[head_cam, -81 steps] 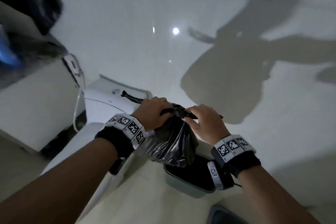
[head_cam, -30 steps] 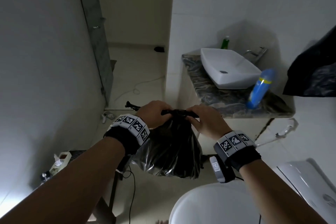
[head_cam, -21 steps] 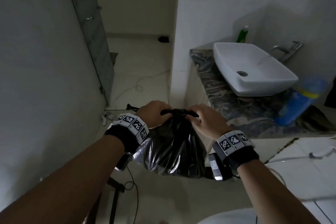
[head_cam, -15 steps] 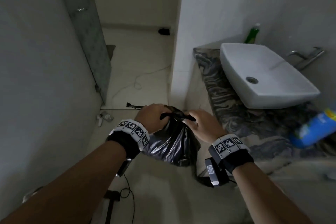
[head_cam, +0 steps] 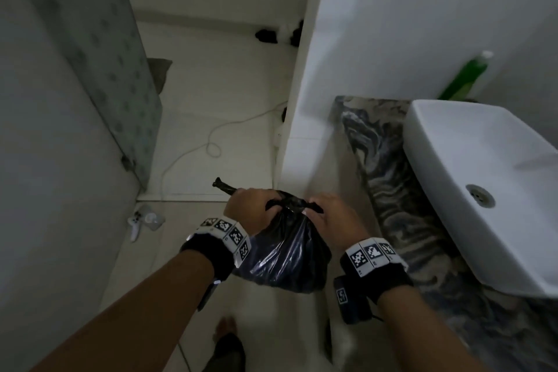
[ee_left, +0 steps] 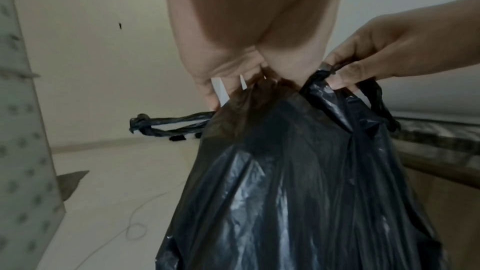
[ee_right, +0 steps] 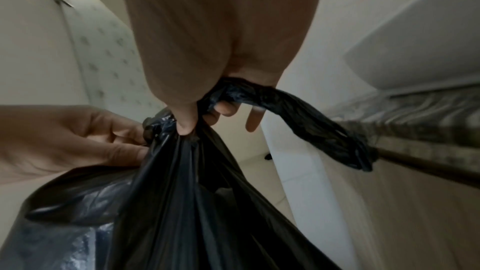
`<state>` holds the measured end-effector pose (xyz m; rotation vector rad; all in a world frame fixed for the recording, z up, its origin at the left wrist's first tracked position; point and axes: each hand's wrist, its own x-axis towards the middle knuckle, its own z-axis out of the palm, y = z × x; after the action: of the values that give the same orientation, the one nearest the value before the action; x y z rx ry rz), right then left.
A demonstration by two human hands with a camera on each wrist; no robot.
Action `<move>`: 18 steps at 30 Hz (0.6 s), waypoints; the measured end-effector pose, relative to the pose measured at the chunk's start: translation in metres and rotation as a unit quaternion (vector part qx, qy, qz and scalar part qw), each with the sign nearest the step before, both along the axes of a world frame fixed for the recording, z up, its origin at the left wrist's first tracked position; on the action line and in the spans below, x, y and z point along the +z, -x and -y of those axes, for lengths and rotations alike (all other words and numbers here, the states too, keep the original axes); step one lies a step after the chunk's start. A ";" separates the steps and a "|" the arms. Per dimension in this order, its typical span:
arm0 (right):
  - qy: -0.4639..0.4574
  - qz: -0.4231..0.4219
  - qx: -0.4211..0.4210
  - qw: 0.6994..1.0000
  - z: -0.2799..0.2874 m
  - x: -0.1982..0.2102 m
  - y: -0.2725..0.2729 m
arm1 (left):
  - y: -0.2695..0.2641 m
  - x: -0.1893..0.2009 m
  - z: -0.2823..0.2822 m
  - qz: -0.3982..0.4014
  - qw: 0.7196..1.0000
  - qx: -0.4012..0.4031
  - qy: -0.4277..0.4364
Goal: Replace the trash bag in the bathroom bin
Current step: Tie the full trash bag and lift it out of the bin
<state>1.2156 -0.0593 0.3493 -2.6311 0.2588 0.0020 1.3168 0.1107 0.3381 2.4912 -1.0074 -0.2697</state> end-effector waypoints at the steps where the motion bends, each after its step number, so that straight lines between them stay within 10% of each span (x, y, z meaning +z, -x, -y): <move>1: -0.013 -0.007 -0.006 1.000 0.008 -0.009 -0.019 | -0.020 -0.011 0.010 -0.001 1.000 -0.004 -0.010; 18: -0.126 -0.041 -0.145 0.981 0.167 -0.321 -0.254 | -0.269 -0.336 0.197 -0.177 0.983 -0.036 -0.023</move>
<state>1.4700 -0.2262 0.0283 -2.3228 0.6258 0.0434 1.5858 -0.0867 0.0021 2.3350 -0.9501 -0.7365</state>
